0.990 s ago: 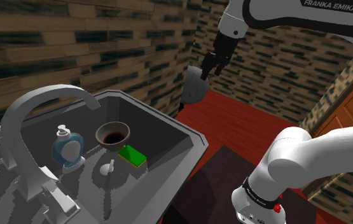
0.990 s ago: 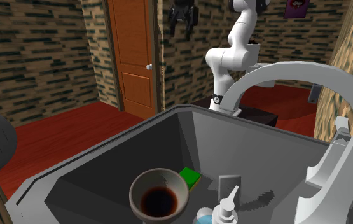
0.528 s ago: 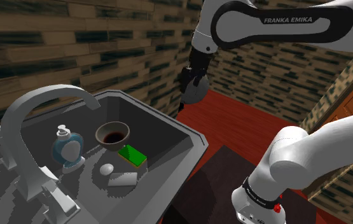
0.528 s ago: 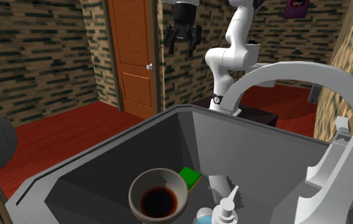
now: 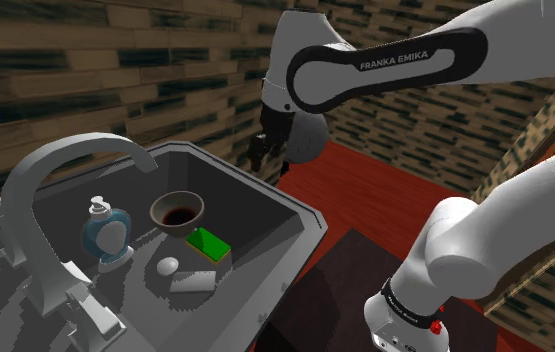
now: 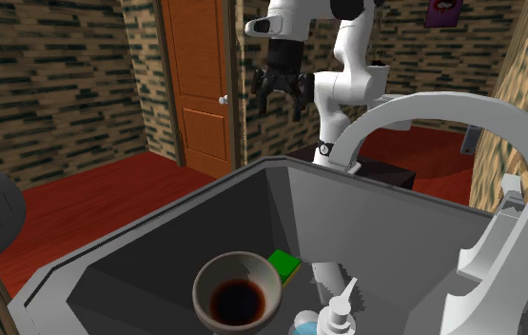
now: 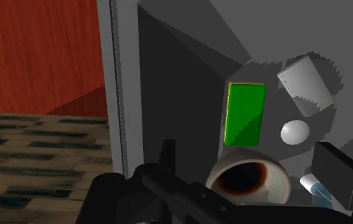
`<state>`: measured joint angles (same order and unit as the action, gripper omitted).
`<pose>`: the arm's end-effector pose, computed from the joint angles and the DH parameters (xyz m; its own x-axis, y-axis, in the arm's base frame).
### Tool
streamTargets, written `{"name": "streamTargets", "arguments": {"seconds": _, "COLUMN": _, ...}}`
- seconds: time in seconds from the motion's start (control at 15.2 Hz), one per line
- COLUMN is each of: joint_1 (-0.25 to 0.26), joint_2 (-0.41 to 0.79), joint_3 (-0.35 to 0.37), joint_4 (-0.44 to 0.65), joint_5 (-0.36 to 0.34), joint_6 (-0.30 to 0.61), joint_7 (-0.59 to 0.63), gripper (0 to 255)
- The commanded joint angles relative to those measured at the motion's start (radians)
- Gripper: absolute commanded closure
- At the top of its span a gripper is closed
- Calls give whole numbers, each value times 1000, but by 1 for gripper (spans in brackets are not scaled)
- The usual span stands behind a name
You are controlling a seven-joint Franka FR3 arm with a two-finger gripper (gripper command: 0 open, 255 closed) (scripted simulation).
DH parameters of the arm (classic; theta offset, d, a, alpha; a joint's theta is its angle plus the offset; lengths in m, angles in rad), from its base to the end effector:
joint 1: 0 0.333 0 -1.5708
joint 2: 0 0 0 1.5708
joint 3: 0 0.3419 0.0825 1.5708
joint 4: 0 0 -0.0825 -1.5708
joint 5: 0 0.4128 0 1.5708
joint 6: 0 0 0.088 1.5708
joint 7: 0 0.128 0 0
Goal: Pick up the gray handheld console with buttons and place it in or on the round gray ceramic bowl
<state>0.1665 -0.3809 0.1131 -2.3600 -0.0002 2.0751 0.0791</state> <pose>0.4428 0.1294 0.4728 0.9762 0.1940 0.0966 0.1915 -0.9809 0.0346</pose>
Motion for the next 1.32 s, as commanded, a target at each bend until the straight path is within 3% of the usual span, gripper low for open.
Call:
{"name": "streamTargets", "arguments": {"seconds": 0.0, "joint_1": 14, "joint_2": 70, "joint_3": 18, "joint_4": 25, "joint_5": 1, "joint_6": 38, "joint_7": 1, "gripper": 0}}
{"name": "streamTargets", "arguments": {"seconds": 0.59, "joint_1": 73, "joint_2": 349, "joint_3": 97, "joint_4": 124, "joint_5": -26, "joint_6": 181, "joint_7": 19, "gripper": 0}}
{"name": "streamTargets", "arguments": {"seconds": 1.25, "joint_1": 160, "joint_2": 672, "joint_3": 153, "joint_4": 306, "joint_5": -116, "joint_6": 272, "joint_7": 58, "gripper": 0}}
